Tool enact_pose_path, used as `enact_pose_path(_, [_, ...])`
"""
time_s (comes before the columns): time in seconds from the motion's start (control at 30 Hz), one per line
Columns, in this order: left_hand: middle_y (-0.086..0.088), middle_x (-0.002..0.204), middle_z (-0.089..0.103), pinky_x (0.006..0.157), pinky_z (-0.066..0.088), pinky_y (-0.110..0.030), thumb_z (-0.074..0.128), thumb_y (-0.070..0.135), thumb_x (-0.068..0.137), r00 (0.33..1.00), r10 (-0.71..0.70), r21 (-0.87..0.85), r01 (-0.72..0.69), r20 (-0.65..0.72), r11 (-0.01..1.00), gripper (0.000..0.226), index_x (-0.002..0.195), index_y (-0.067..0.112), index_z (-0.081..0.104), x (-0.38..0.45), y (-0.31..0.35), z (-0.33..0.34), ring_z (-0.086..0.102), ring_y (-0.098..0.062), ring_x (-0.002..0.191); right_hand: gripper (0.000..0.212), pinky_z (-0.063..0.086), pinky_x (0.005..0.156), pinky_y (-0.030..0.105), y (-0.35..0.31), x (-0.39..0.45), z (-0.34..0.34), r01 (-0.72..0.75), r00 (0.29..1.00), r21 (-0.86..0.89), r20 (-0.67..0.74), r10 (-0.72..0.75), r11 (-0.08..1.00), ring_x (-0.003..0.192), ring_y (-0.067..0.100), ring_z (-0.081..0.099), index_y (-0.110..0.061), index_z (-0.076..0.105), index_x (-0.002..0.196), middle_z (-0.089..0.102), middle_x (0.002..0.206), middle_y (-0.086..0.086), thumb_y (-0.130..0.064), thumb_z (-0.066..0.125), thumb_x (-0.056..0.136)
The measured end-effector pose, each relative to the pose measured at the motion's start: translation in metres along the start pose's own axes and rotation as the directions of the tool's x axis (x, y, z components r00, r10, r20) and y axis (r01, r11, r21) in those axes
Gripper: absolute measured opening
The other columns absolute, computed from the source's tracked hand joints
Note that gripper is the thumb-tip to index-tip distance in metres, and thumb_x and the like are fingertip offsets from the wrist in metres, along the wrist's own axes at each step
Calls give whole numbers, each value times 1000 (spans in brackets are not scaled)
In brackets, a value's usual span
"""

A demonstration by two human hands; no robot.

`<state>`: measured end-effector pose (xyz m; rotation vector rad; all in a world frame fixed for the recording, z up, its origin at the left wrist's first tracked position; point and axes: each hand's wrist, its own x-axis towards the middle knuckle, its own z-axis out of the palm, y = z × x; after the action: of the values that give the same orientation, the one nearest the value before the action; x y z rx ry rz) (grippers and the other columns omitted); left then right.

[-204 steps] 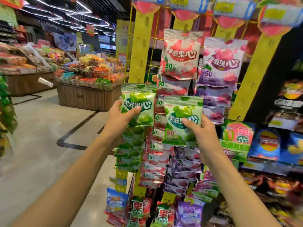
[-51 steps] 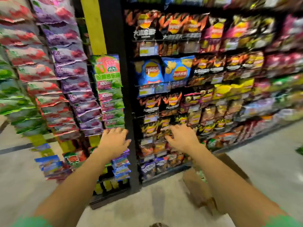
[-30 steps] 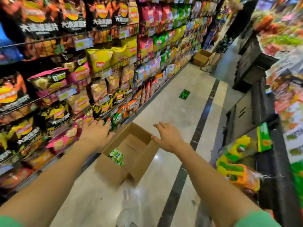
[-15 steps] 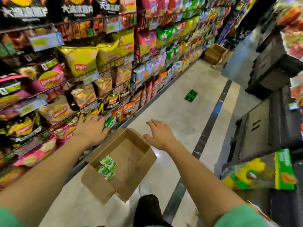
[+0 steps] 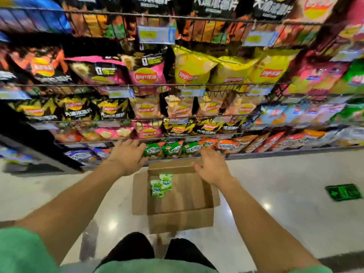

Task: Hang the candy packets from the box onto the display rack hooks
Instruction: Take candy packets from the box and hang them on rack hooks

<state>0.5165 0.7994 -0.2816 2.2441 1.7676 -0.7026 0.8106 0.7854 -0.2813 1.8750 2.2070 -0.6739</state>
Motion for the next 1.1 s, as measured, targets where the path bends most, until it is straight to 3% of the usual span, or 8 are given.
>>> enact_pose_path(0.17, [-8, 153, 44, 114, 33, -49, 38, 51, 104, 998, -67, -10, 68, 11, 998, 61, 152, 16, 33, 9, 4, 22, 40, -30, 141, 67, 19, 123, 43, 13, 38, 10, 49, 997, -4, 58, -49, 999, 153, 28, 22, -15, 28, 158, 28, 165, 9, -48, 47, 102])
enact_pose_path(0.27, [-14, 158, 38, 118, 29, -49, 35, 52, 104, 999, -34, 115, 30, 35, 993, 67, 156, 12, 25, 31, 10, 52, 35, -34, 145, 70, 36, 117, 47, 24, 69, 38, 49, 995, -18, 84, -48, 999, 146, 32, 36, -16, 35, 155, 40, 159, 9, -55, 47, 98])
enact_pose_path(0.37, [-15, 160, 35, 121, 26, -49, 34, 51, 105, 995, -17, 82, 9, 103, 997, 64, 157, 15, 25, 59, 22, 98, 32, -36, 147, 76, 51, 101, 49, 46, 105, 101, 46, 994, 5, 103, -46, 999, 130, 29, 54, -30, 45, 144, 53, 144, -1, -71, 27, 82])
enact_pose_path(0.5, [-13, 153, 44, 115, 36, -43, 38, 44, 104, 994, -1, -34, 5, 106, 999, 59, 153, 13, 32, 115, 47, 181, 42, -32, 140, 58, 32, 115, 43, 54, 133, 182, 130, 979, -72, 170, -116, 989, 141, 26, 41, -25, 36, 151, 43, 154, 0, -52, 40, 100])
enact_pose_path(0.6, [-16, 149, 47, 111, 37, -44, 48, 38, 101, 997, -11, -216, 26, 71, 976, 57, 149, 8, 40, 163, 71, 265, 43, -36, 138, 61, 29, 119, 43, 70, 171, 268, 163, 949, -108, 289, -125, 981, 147, 25, 32, -20, 27, 156, 31, 163, 3, -49, 37, 103])
enact_pose_path(0.7, [-18, 144, 47, 105, 41, -45, 50, 34, 101, 991, -41, -358, 86, 129, 930, 50, 142, 6, 42, 205, 98, 358, 44, -38, 133, 65, 31, 119, 45, 88, 215, 362, 118, 947, -29, 304, -103, 993, 148, 25, 31, -22, 27, 157, 30, 164, 2, -52, 40, 101])
enact_pose_path(0.97, [-24, 134, 49, 103, 43, -45, 55, 29, 102, 929, -243, -614, 367, 278, 699, 53, 145, 4, 36, 325, 142, 580, 51, -41, 124, 57, 41, 108, 42, 112, 340, 586, 23, 969, 81, 244, -43, 996, 133, 35, 48, -12, 44, 146, 51, 147, 14, -44, 52, 100])
enact_pose_path(1.1, [-21, 141, 49, 105, 40, -37, 57, 30, 102, 822, -418, -762, 541, 387, 358, 58, 149, 6, 33, 378, 150, 635, 48, -37, 131, 46, 44, 85, 33, 114, 391, 658, -164, 976, 342, 193, 101, 925, 117, 34, 59, -10, 56, 128, 65, 126, 13, -45, 56, 99])
